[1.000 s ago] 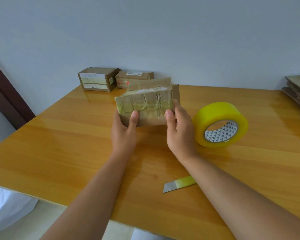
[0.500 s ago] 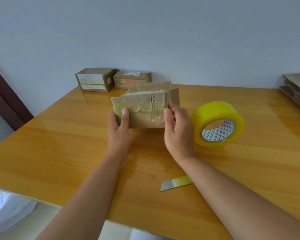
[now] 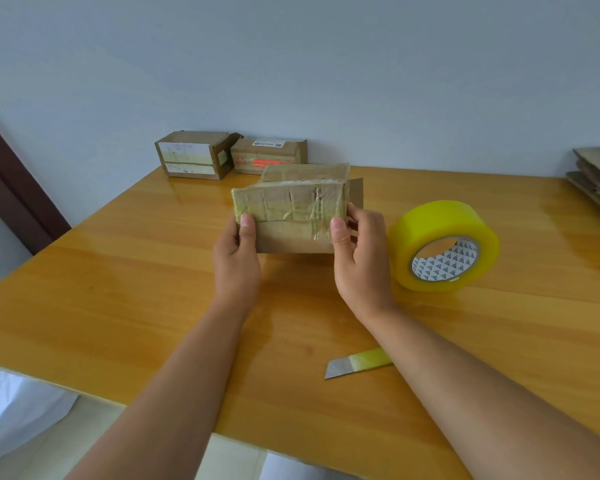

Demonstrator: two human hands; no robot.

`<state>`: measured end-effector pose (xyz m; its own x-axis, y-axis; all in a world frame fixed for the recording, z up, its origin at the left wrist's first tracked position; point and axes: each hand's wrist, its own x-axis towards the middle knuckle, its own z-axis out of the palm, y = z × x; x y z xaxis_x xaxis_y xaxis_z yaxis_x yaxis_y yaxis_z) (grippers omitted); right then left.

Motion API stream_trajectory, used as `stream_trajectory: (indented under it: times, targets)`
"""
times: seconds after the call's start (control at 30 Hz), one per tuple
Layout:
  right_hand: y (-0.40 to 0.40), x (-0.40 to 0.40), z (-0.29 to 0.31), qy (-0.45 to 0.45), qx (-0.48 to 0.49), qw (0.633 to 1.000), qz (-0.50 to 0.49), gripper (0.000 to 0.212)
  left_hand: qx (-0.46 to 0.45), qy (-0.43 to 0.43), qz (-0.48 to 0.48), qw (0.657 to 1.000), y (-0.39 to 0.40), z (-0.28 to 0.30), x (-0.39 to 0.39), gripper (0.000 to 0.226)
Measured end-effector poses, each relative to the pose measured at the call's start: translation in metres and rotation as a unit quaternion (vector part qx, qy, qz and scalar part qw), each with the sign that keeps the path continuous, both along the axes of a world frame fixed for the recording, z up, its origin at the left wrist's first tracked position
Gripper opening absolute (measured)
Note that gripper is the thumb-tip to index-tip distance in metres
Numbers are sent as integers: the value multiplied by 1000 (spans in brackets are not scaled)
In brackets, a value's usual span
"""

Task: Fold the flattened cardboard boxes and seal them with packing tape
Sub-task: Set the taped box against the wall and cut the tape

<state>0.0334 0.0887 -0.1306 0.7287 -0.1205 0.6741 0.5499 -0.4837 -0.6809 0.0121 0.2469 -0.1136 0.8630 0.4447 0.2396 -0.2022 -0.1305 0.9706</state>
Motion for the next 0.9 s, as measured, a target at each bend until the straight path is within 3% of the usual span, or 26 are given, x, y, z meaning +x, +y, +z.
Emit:
stream_trajectory:
  times: [0.57,0.9]
  targets:
    - [-5,4,-1,27,0,997,-70,32,34,-22,4,999,-3,-1,-1,44]
    - [-2,-1,-1,25,-30,996,-79,28,15,-11,49,999,3,-2,3,38]
